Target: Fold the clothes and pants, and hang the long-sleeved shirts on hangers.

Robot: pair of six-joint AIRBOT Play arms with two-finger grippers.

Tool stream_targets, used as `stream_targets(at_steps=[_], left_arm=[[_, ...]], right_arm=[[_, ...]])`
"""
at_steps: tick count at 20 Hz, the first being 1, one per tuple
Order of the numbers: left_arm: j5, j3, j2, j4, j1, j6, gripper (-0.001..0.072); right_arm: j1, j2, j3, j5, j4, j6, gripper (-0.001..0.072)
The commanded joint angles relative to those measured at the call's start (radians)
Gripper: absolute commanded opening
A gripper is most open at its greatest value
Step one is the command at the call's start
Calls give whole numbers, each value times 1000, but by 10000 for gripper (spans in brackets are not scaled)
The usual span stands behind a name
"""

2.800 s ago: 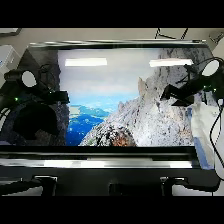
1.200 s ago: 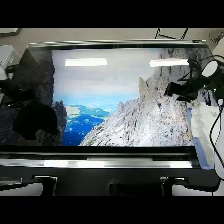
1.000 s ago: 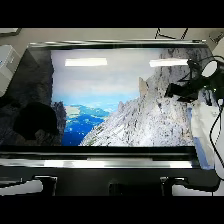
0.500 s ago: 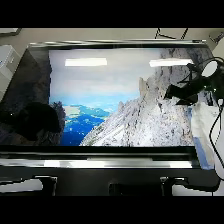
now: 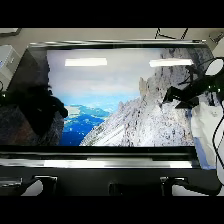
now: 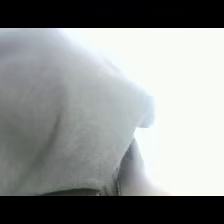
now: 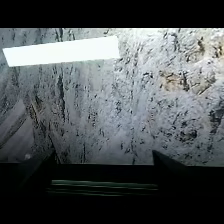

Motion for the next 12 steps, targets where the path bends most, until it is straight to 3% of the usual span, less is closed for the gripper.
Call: stream_targets(at_steps=[1, 3, 7, 12], left_arm=[[154, 5, 216, -96, -255, -1, 20], [268, 5, 256, -96, -452, -59, 20], [486, -40, 206, -31, -818, -66, 21], [507, -185, -43, 24, -982, -240, 21]], right_arm=[[0, 62, 0, -6, 10, -21, 681], [0, 106, 0, -12, 2, -43, 681], [0, 189, 0, -15, -74, -65, 681], [0, 222, 0, 9, -156, -64, 680]])
